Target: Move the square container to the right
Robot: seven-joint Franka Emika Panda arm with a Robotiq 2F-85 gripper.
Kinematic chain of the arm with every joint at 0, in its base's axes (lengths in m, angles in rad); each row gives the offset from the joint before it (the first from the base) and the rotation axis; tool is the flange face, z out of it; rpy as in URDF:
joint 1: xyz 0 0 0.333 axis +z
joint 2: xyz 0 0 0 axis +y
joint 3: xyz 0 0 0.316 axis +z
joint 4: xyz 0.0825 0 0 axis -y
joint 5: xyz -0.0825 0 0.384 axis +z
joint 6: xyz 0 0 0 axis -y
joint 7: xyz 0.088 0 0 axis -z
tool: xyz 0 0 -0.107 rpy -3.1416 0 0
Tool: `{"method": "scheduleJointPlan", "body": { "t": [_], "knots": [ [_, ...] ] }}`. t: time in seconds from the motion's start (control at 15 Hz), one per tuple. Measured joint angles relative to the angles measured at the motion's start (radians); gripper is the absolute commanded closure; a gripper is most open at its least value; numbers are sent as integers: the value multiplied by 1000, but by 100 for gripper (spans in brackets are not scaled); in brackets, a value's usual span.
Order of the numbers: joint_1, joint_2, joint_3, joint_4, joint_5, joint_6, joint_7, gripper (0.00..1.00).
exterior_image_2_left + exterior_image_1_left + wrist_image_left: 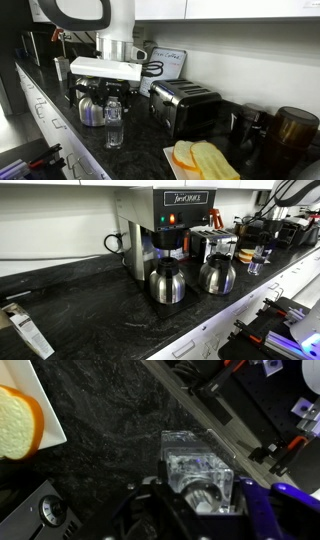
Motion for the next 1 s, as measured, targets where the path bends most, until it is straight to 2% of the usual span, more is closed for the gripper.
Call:
{"method": "scheduleJointPlan", "body": {
  "t": [0.2, 0.27, 0.73, 0.8, 1.0],
  "knots": [
    [-50, 46, 0, 27, -27, -2, -27, 74],
    [-63, 56, 0, 35, -27, -4, -27, 49],
    [-76, 65, 4, 52, -24, -20, -23, 49],
    [-76, 65, 4, 52, -24, -20, -23, 74],
    [-77, 65, 5, 49, -23, -20, -21, 74]
  ]
}}
